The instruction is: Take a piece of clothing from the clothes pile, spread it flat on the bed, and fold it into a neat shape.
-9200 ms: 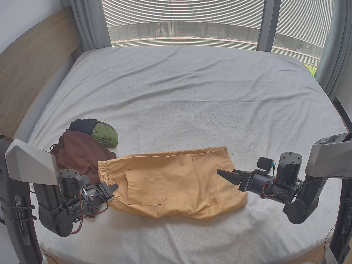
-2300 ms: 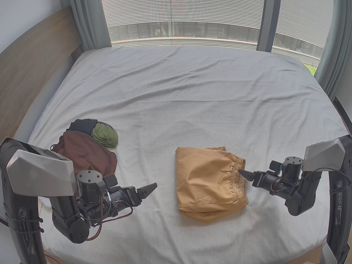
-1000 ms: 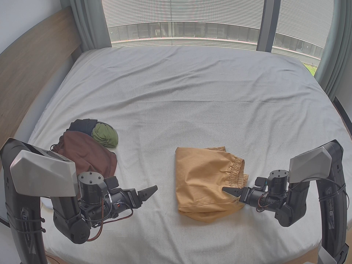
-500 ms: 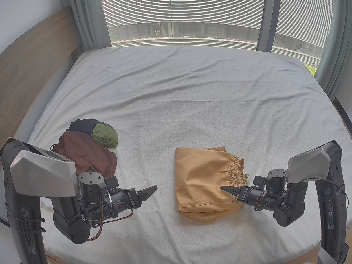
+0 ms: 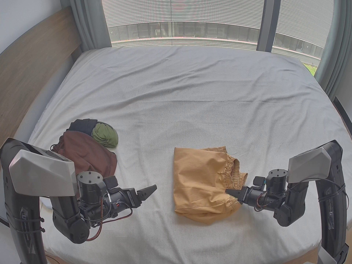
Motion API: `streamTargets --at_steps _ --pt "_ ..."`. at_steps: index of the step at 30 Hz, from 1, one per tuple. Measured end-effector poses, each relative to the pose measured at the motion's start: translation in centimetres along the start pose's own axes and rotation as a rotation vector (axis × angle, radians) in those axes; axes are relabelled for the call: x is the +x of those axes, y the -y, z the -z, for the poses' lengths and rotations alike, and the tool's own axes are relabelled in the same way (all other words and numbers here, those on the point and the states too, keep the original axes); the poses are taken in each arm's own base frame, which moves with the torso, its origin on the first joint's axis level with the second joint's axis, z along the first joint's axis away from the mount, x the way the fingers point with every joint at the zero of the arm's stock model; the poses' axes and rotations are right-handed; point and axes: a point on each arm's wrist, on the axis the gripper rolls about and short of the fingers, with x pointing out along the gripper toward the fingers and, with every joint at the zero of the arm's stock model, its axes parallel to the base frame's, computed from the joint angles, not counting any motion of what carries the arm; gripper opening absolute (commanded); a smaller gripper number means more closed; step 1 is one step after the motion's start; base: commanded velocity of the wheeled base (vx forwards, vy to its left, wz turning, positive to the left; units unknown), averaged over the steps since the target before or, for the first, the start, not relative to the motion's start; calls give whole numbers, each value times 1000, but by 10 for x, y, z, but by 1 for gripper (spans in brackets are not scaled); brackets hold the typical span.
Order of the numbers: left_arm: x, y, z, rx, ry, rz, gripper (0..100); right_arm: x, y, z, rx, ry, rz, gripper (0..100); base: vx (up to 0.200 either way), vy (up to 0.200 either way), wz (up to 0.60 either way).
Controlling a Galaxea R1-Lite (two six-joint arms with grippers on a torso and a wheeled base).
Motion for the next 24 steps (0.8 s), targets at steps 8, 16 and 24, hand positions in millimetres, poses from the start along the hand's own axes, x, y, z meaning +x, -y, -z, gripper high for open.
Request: streamTargets --at_steps 8,16,24 --pt "-5 2 -3 2 7 1 100 -12 -19 -13 -20 12 -64 0 0 0 0" --pt "-9 3 -6 1 20 2 100 -22 -52 -22 -73 18 -159 0 0 0 0" --pt "-11 4 -8 1 26 6 100 -34 -81 -38 -105 57 -249 0 0 0 0"
